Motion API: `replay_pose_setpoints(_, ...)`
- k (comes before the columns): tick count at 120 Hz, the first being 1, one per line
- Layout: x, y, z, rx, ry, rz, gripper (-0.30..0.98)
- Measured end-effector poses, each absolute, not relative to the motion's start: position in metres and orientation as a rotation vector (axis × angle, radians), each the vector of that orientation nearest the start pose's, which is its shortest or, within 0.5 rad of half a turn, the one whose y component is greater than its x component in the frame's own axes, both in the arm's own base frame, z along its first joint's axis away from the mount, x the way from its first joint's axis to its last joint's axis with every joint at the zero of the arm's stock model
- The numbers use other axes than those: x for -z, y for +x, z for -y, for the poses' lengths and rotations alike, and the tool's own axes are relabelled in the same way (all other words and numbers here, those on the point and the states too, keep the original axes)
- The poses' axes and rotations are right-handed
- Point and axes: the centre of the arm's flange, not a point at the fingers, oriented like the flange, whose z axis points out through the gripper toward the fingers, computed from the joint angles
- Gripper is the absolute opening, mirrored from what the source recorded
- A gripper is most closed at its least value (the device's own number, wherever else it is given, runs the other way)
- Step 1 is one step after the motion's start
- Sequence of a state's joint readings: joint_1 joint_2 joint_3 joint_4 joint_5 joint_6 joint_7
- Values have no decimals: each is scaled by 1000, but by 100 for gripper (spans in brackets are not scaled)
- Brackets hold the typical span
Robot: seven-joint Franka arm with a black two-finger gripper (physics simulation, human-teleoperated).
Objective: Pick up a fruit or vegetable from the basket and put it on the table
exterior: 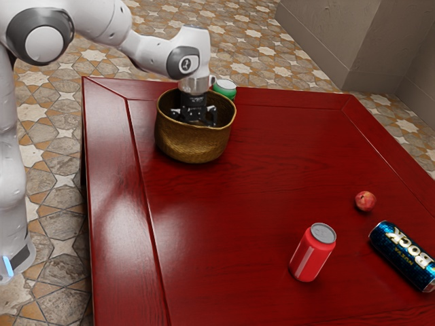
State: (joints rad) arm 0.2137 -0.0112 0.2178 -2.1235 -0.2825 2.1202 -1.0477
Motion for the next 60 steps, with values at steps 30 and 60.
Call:
replay_pose_setpoints(30, -418, 499, -210, 102, 1985, -2102, 66)
replay_pose_setpoints(60, -418, 505, -202, 91, 1978, -2086, 68)
